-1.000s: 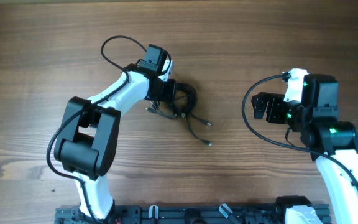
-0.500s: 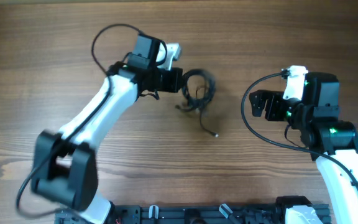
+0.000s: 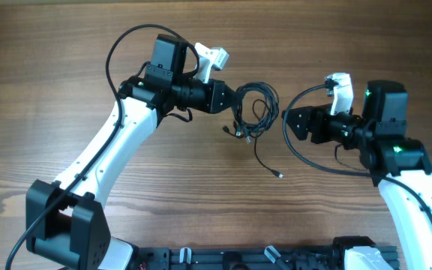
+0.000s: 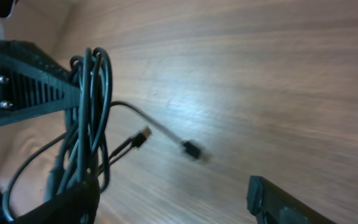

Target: Untangle cables

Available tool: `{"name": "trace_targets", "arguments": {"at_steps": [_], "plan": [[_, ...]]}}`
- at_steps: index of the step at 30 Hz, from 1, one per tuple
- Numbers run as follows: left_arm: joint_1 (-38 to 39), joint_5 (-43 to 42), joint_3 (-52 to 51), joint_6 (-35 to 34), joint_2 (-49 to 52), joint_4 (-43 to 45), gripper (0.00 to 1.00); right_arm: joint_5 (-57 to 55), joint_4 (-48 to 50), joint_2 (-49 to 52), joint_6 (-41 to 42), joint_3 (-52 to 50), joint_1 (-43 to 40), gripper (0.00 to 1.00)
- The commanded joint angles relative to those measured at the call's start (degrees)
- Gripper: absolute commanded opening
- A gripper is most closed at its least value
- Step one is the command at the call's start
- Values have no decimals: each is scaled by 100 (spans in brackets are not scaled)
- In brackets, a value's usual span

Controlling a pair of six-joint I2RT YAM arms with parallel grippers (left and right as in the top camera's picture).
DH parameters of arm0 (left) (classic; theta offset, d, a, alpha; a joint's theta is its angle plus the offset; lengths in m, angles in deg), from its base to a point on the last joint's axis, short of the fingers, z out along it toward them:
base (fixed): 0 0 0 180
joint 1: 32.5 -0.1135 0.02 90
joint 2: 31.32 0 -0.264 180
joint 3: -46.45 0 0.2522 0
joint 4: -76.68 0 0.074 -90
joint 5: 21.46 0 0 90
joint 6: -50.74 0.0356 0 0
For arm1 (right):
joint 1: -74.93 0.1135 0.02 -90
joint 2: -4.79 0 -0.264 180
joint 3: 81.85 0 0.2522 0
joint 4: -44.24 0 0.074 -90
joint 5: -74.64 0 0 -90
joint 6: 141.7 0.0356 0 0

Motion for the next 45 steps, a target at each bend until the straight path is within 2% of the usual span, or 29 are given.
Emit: {"name": "trace_targets", "arguments": {"at_steps": [1,10,14,15,17,19,21,23,24,25,30,33,36,41,45], "plan": [[90,-289,57,28,-20,17,4,831,81,289,168,133,0,75],[94,-223,57,28,0,-50,4,1554,372,579,203,133,0,67],[98,-221,57,28,0,-66,4,1574,612,579,527,133,4,53],[98,-197,57,26,0,-66,4,1569,629,577,577,133,4,53],[96,236,57,9,0,-72,4,1556,623,579,605,133,4,52],[94,1117,57,-516,0,-72,4,1451,603,579,608,133,4,52],[94,1386,57,-769,0,-61,4,1235,597,579,623,133,4,52],[116,1233,57,-754,0,-44,4,835,577,579,684,133,4,53],[136,1088,57,-715,0,-44,4,535,553,579,828,133,4,59],[146,922,57,-699,0,-46,4,238,531,579,981,133,4,59],[35,407,57,-584,-2,-42,4,-905,225,579,1327,133,4,60],[-184,-310,57,-649,-2,39,4,-1051,-92,597,1233,133,4,60],[-435,-1058,57,-927,-2,234,4,-743,-238,614,560,103,4,61],[-654,-2072,57,-1051,-2,402,4,758,-205,616,-927,85,4,75],[-654,-2616,57,-1054,-2,402,4,935,-81,616,-1526,85,42,83]]}}
